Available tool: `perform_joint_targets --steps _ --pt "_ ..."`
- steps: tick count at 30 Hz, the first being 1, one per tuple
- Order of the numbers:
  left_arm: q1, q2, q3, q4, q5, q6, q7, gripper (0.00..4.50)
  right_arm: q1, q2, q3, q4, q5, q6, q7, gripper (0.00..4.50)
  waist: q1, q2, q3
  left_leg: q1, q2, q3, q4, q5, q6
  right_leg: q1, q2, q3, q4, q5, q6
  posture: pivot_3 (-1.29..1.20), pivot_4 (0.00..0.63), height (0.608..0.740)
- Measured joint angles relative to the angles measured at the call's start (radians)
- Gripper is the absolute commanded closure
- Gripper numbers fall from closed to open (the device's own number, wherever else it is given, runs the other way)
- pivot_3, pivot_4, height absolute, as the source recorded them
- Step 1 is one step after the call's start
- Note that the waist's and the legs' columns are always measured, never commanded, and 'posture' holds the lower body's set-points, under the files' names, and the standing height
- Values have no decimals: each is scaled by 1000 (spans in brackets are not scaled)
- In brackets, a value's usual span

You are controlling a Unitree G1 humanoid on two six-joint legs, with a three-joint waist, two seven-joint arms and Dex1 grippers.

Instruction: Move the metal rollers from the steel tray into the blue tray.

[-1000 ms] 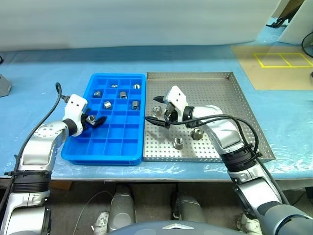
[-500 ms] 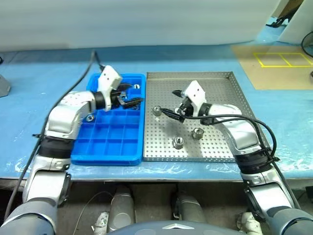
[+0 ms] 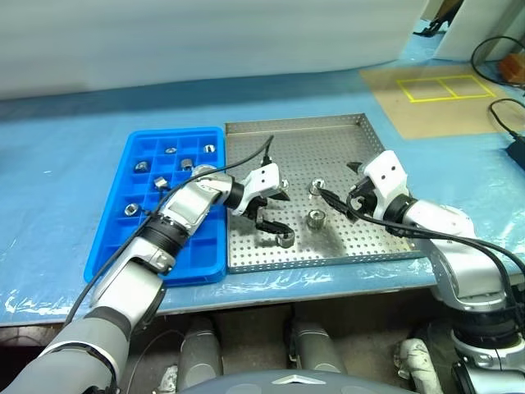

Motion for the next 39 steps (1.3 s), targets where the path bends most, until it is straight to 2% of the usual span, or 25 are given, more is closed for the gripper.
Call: perform_joint_targets --steps 6,16,28,31,34,36,37,39 --pt "-4 -26 -4 53 25 -18 -42 126 69 2 -9 -74 4 48 -50 0 -27 0 0 0 0 1 4 -3 5 0 0 2 0 1 1 -532 150 740" --pt "4 2 -17 53 42 1 -152 126 81 -4 -8 -80 5 56 -67 0 -27 0 0 -1 0 4 4 -6 9 0 0 4 -2 1 1 -535 150 740" --pt "12 -67 -24 101 106 -16 -89 126 83 -9 -7 -78 2 54 -70 0 -25 2 -1 3 -1 7 5 -9 14 8 -1 8 -9 2 3 -532 150 740" --pt "14 -73 -22 108 109 -21 -73 701 83 -9 -6 -78 2 53 -70 0 -25 2 -1 5 -1 8 6 -10 15 11 -2 10 -11 3 3 -529 150 740" --pt "15 -68 -18 108 119 -22 -50 1682 85 -9 -6 -78 1 51 -70 0 -28 2 -1 5 -1 9 7 -10 16 10 -1 11 -12 3 3 -525 150 740" --pt "14 -64 -16 108 124 -22 -47 1682 86 -9 -6 -77 0 50 -70 0 -31 2 -1 5 -1 10 5 -10 16 9 -1 11 -12 3 3 -518 150 740" --pt "15 -62 -16 105 124 -24 -52 2191 86 -9 -6 -75 0 49 -70 0 -33 2 -1 5 -1 10 5 -10 16 8 -1 11 -12 3 4 -518 150 740" --pt "18 -55 -10 104 124 -34 -55 2704 85 -9 -6 -73 -1 44 -70 0 -39 2 -1 3 0 10 4 -10 15 6 0 11 -12 3 4 -509 150 740"
